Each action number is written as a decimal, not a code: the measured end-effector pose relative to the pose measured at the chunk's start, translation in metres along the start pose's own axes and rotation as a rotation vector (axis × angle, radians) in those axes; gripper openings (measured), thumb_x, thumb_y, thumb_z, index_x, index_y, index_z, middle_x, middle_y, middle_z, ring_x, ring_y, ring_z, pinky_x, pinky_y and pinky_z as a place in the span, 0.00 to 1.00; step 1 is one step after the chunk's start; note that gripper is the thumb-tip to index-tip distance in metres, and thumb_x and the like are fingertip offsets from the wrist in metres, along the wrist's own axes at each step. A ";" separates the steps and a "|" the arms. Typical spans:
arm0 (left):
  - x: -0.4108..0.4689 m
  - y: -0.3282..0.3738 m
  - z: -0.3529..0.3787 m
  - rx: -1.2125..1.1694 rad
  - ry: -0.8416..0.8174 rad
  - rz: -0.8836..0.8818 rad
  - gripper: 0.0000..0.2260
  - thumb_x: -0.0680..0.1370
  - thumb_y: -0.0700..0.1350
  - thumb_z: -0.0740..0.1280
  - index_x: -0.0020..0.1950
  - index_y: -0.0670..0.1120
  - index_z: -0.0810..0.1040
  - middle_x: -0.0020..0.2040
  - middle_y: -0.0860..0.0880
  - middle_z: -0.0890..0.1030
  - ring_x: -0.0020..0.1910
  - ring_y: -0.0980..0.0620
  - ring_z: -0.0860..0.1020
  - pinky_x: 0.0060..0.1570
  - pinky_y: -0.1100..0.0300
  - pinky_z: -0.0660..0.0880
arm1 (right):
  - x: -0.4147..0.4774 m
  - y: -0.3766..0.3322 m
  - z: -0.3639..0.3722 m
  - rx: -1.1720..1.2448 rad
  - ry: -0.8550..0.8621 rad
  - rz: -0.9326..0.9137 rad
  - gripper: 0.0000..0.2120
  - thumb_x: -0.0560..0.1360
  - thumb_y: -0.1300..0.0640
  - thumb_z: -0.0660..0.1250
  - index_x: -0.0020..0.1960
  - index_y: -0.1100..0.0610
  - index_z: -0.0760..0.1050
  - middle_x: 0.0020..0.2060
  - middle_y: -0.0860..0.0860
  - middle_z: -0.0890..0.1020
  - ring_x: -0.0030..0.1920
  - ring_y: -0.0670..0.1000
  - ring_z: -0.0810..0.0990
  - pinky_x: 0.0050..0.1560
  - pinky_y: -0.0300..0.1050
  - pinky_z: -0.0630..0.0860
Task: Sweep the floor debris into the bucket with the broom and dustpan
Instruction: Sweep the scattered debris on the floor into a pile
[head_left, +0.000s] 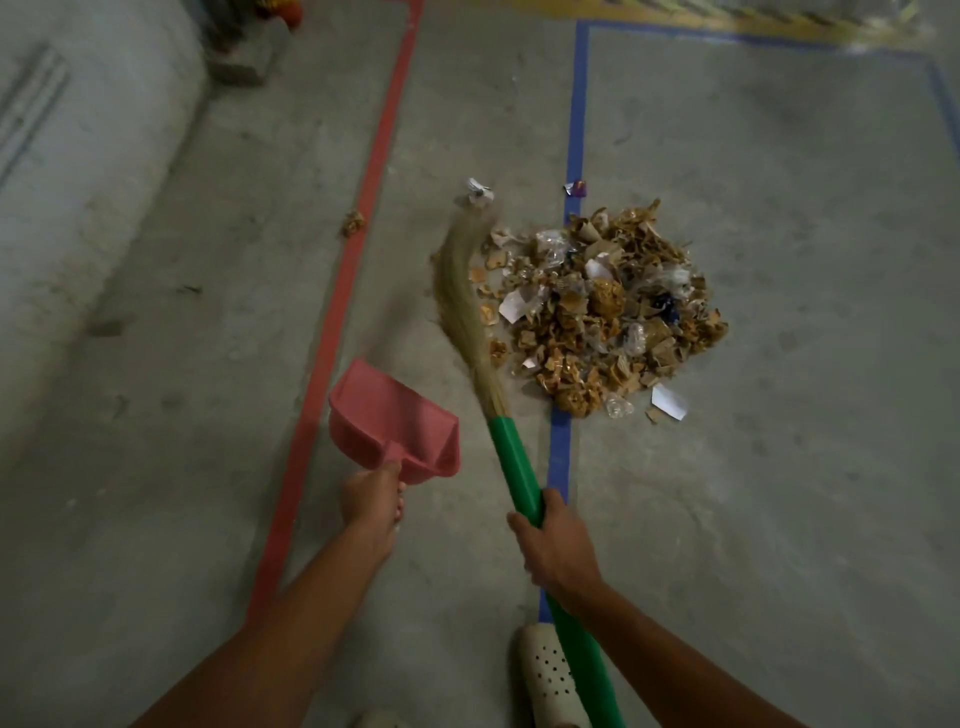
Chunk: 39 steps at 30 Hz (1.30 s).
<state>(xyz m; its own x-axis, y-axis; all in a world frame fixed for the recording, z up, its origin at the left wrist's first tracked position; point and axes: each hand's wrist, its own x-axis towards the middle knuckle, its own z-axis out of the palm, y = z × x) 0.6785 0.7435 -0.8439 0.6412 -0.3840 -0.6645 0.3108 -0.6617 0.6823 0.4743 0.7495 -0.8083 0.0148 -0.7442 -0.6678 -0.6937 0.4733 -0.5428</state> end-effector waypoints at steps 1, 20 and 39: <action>0.003 0.001 -0.008 -0.007 0.006 -0.009 0.18 0.75 0.53 0.72 0.33 0.41 0.76 0.24 0.48 0.73 0.15 0.57 0.64 0.17 0.69 0.59 | -0.001 -0.007 0.007 -0.057 -0.017 -0.030 0.11 0.79 0.48 0.65 0.56 0.52 0.67 0.43 0.54 0.80 0.41 0.55 0.83 0.44 0.54 0.83; 0.098 -0.033 -0.166 -0.113 0.102 -0.140 0.17 0.77 0.51 0.71 0.34 0.43 0.74 0.28 0.46 0.73 0.15 0.58 0.64 0.17 0.70 0.58 | 0.074 -0.076 0.117 0.081 -0.081 0.337 0.12 0.80 0.55 0.64 0.55 0.64 0.72 0.40 0.59 0.80 0.34 0.54 0.79 0.31 0.45 0.76; 0.131 0.035 -0.225 -0.167 0.132 -0.115 0.17 0.76 0.51 0.72 0.35 0.42 0.74 0.26 0.46 0.72 0.18 0.55 0.65 0.20 0.66 0.60 | 0.021 -0.188 0.195 -0.212 -0.155 -0.055 0.14 0.79 0.44 0.64 0.56 0.53 0.69 0.45 0.55 0.81 0.43 0.56 0.83 0.46 0.56 0.83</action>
<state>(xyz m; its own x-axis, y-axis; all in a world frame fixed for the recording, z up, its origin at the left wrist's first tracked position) 0.9312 0.8150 -0.8386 0.6776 -0.2170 -0.7027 0.4918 -0.5767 0.6524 0.7454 0.7367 -0.8193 0.1556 -0.6771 -0.7193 -0.8242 0.3124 -0.4724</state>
